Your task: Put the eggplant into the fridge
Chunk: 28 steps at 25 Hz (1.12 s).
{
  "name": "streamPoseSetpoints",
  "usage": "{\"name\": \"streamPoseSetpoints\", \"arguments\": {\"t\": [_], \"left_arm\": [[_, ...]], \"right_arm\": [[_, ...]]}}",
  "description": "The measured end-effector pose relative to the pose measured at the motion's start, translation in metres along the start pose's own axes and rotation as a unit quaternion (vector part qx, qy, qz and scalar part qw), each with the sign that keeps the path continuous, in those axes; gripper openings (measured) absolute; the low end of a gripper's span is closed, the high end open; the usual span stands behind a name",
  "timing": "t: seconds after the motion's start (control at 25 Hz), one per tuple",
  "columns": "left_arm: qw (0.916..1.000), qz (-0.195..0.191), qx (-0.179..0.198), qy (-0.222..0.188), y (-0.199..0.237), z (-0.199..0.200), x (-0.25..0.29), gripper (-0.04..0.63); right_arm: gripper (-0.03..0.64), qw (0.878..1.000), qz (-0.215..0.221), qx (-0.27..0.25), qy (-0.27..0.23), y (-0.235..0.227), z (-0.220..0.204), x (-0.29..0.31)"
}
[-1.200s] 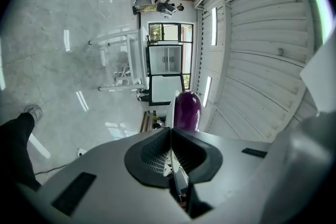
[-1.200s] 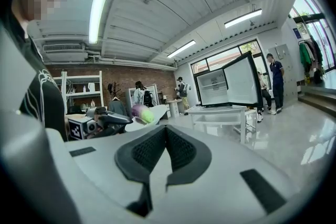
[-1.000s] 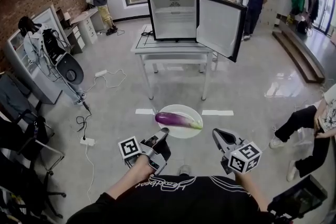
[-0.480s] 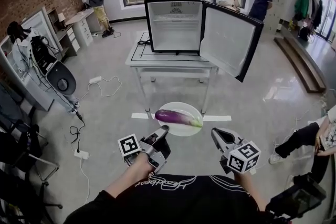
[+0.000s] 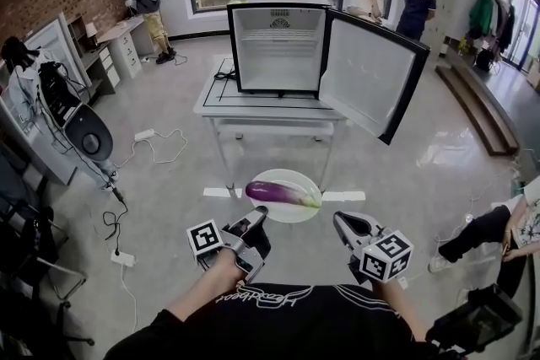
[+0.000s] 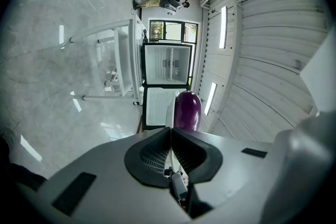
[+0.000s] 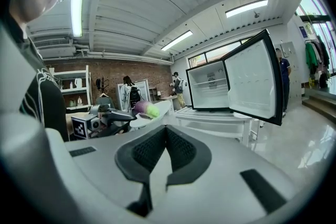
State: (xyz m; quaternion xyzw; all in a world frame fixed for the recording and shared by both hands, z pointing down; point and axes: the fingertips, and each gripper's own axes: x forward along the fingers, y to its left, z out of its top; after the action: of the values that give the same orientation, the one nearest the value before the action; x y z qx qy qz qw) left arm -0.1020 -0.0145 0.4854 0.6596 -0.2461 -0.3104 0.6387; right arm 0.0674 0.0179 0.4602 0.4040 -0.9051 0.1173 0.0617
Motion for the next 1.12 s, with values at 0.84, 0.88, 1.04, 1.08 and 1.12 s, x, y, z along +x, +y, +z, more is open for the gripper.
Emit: {"name": "streamPoseSetpoints", "arguments": {"t": [0.84, 0.88, 1.04, 1.08, 1.12], "left_arm": [[0.9992, 0.019, -0.018, -0.03, 0.028, 0.032, 0.024, 0.017], [0.9991, 0.019, -0.018, -0.032, 0.029, 0.036, 0.029, 0.017], [0.9987, 0.025, -0.017, -0.04, 0.035, 0.058, 0.057, 0.017], [0.9986, 0.026, -0.018, -0.043, 0.038, 0.066, 0.066, 0.017], [0.9984, 0.028, -0.017, -0.046, 0.039, 0.073, 0.075, 0.017]], "right_arm": [[0.008, 0.999, 0.025, 0.011, 0.025, -0.035, -0.008, 0.043], [0.008, 0.999, 0.027, 0.012, 0.026, -0.04, -0.008, 0.048], [0.008, 0.999, 0.034, 0.015, 0.031, -0.069, -0.005, 0.072], [0.008, 0.999, 0.036, 0.017, 0.032, -0.079, -0.003, 0.08], [0.008, 0.999, 0.039, 0.018, 0.032, -0.089, 0.0, 0.089]]}}
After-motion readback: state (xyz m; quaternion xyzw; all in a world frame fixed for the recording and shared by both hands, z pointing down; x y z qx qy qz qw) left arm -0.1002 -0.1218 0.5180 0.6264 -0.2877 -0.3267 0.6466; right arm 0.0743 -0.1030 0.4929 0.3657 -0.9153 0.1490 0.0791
